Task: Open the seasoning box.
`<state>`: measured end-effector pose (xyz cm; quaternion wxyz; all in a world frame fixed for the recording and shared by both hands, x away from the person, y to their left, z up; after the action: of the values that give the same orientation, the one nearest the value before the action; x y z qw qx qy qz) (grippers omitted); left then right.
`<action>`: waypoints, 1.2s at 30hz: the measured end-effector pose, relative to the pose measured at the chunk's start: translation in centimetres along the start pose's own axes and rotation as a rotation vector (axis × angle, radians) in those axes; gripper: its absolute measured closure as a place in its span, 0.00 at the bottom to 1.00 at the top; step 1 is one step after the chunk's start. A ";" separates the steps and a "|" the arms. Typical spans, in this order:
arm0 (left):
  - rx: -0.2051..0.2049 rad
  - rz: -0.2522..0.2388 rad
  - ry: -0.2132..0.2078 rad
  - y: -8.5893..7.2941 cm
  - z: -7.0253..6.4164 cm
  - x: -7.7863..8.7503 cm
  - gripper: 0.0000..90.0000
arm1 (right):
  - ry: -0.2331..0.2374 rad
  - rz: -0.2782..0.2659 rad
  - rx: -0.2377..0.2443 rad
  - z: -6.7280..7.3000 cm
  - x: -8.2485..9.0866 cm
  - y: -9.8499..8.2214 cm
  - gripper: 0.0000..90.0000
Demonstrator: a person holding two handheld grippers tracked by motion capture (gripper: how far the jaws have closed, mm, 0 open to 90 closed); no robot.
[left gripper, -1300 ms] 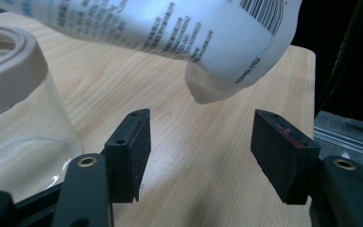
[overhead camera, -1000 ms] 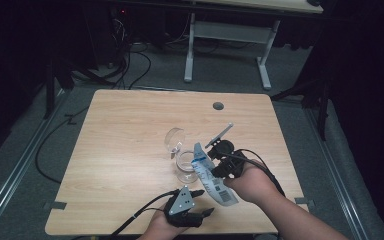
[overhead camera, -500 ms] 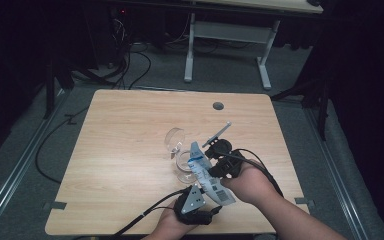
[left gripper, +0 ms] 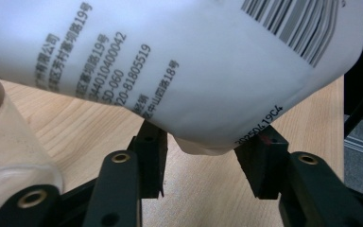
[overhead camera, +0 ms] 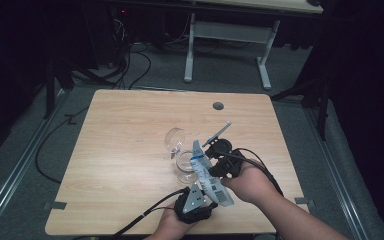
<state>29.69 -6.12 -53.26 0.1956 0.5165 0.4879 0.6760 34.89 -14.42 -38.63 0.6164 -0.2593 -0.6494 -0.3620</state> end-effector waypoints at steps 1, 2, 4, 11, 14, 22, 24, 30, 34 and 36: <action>0.002 -0.003 0.007 0.0 0.0 0.1 0.64 | -0.004 0.002 -0.002 0.0 0.0 0.0 1.00; 0.002 -0.004 0.009 0.1 0.0 0.1 0.65 | -0.007 -0.002 0.009 -0.1 0.0 0.1 1.00; 0.001 -0.009 0.017 0.1 -0.1 0.2 0.65 | -0.007 -0.003 0.004 -0.1 0.1 0.2 1.00; 0.010 -0.018 0.026 0.4 -0.1 0.5 0.68 | -0.032 0.003 0.027 0.0 0.2 0.7 1.00; 0.009 -0.025 0.033 0.5 -0.2 0.6 0.68 | -0.044 -0.007 0.037 -0.1 0.2 0.8 1.00; -0.010 -0.028 0.045 1.0 -0.5 0.7 0.70 | -0.045 -0.016 0.084 0.1 0.2 1.2 1.00; -0.007 -0.029 0.047 1.2 -0.3 0.7 0.70 | -0.054 -0.016 0.081 0.0 0.2 1.4 1.00; -0.004 -0.032 0.058 1.6 0.0 0.7 0.70 | -0.056 -0.021 0.105 -0.3 0.6 1.8 1.00; -0.001 -0.033 0.060 1.7 0.1 0.8 0.70 | -0.052 -0.024 0.100 -0.4 0.6 2.1 1.00; 0.000 -0.036 0.058 1.7 0.1 1.0 0.70 | -0.048 -0.021 0.095 -0.5 0.6 2.3 1.00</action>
<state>29.84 -6.10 -51.27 0.1934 0.4876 0.5026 0.6872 36.90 -13.46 -37.74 0.6085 -0.2313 -0.6831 -0.3309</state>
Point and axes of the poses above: each handheld gripper's, and its own axes: x roughly backward along the jaws, y roughly out of its top, z roughly to its left, the point moved 4 cm from there along -x, roughly forward along the jaws, and after that the axes turned 8 degrees about z, right-handed, at the moved point
